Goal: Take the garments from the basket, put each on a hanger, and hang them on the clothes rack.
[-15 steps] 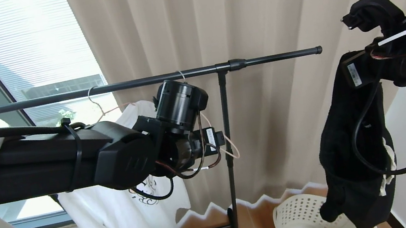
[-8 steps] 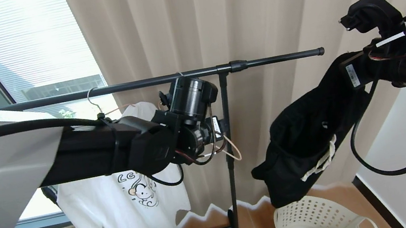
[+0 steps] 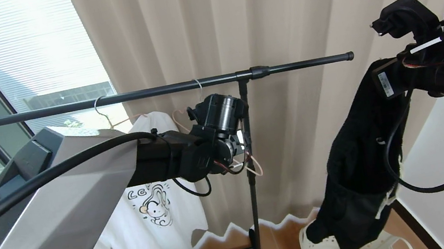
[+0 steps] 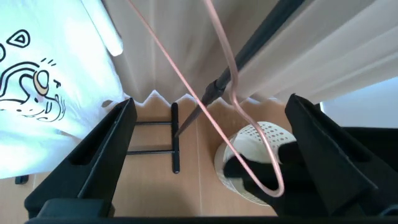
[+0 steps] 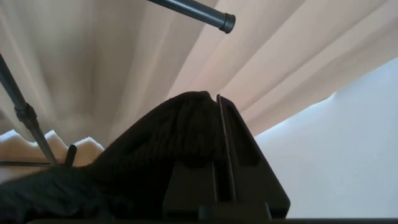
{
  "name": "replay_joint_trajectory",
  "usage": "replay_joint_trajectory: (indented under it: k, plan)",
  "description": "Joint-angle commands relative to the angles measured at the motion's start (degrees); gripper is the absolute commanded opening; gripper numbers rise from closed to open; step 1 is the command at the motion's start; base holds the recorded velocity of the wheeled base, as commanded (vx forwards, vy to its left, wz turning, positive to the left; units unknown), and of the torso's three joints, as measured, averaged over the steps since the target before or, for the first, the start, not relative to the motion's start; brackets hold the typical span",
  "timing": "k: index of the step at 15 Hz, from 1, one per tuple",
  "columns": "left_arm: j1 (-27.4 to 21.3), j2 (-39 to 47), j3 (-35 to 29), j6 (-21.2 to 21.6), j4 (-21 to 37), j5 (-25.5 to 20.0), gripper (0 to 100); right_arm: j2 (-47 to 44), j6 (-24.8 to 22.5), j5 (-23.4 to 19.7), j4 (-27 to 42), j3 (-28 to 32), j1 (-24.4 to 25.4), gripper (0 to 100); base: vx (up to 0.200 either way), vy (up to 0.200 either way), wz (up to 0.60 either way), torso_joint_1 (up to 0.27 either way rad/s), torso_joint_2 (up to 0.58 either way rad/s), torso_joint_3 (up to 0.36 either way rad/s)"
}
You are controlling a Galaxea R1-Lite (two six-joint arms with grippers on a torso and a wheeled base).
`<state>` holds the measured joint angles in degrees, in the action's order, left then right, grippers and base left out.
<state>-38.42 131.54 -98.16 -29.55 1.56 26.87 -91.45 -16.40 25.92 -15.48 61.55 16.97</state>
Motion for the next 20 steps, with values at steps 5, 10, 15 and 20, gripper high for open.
replay_joint_trajectory:
  k: [5,10,15,20]
  plan:
    - [2.4,-0.1,0.4,0.1,7.5,0.1,100,-0.5,0.0,-0.1,-0.2,-0.2,0.2,0,0.000,0.000,0.00,0.000,0.00,0.000]
    - [4.1,-3.2,4.3,1.0,7.8,0.0,100,-0.1,0.0,-0.1,-0.3,-0.3,0.3,0,0.000,0.000,0.00,0.000,0.00,0.000]
    - [7.0,-3.5,6.2,3.8,7.8,1.3,100,0.0,0.0,-0.1,-0.3,-0.2,0.3,0,0.000,0.000,0.00,0.000,0.00,0.000]
    - [9.2,-1.8,4.2,5.1,7.8,2.1,100,0.1,0.0,-0.1,-0.3,-0.2,0.3,0,0.000,0.000,0.00,0.000,0.00,0.000]
